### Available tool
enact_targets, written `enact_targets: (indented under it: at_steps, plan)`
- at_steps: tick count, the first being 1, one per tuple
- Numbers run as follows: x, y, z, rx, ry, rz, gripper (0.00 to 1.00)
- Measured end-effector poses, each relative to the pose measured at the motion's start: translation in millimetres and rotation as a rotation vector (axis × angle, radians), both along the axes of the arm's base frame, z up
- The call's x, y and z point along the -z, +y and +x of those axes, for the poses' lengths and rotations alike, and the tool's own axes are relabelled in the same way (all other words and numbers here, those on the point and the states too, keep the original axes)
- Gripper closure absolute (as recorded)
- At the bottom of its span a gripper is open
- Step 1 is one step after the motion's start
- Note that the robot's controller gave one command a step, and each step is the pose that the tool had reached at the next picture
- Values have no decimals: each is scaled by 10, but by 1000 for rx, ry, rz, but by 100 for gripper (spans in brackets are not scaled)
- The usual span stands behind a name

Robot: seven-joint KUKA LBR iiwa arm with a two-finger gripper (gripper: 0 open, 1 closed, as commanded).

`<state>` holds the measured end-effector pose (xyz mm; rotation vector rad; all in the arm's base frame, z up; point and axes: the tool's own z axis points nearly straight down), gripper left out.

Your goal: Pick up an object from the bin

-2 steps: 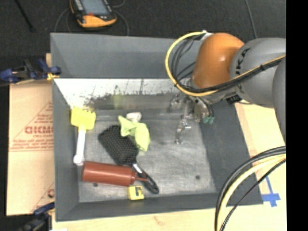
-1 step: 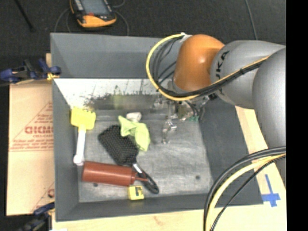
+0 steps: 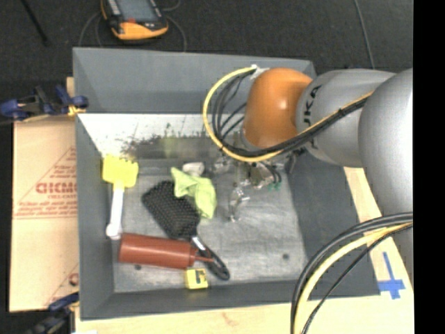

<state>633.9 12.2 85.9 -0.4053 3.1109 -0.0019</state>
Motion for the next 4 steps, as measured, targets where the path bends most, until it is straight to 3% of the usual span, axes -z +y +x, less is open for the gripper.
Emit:
enact_targets:
  at_steps: [1,4]
  plan:
    - [82,679,-723,-107,-5,2,100]
    - [83,678,-723,-110,-5,1,100]
